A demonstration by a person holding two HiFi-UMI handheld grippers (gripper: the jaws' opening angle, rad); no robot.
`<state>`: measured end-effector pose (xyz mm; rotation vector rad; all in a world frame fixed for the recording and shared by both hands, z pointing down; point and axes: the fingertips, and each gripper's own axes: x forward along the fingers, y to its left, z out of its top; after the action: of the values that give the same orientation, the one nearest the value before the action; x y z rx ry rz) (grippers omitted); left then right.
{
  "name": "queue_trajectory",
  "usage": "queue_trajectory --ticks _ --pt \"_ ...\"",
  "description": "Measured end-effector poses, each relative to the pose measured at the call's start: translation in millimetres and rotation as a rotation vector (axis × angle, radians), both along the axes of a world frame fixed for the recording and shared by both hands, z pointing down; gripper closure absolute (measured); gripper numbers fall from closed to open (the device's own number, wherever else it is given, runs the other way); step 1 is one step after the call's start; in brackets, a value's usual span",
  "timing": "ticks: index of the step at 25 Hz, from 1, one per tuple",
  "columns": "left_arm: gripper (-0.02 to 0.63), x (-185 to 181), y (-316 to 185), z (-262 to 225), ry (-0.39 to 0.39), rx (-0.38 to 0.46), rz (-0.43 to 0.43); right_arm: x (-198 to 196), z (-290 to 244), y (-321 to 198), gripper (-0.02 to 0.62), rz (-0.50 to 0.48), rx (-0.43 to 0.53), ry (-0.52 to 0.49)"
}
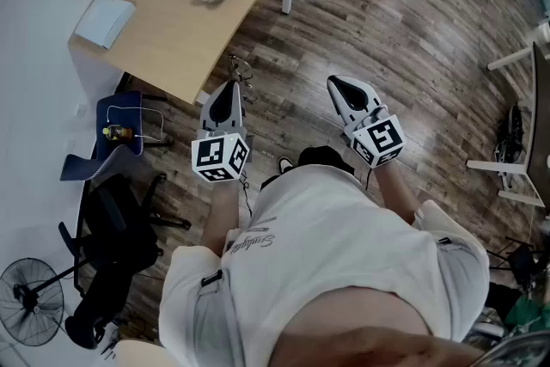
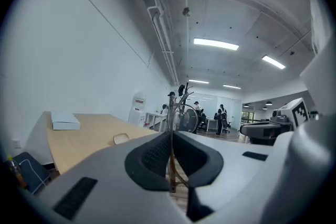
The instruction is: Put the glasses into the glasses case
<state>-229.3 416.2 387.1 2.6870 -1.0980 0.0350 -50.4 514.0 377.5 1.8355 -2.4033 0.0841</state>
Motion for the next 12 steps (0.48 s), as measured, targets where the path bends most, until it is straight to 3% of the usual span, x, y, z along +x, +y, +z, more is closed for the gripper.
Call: queue_trajectory --ticks 6,12 --pt "0.580 1.9 -12.8 7.2 0.001 -0.020 0.001 -0.8 7.1 -6.8 0.600 -0.002 -0.020 -0.013" --pt "0.580 15.6 -27.5 12.8 -0.020 -0.034 0.009 16.3 7.5 -22.8 0.600 0.021 0.008 -0.103"
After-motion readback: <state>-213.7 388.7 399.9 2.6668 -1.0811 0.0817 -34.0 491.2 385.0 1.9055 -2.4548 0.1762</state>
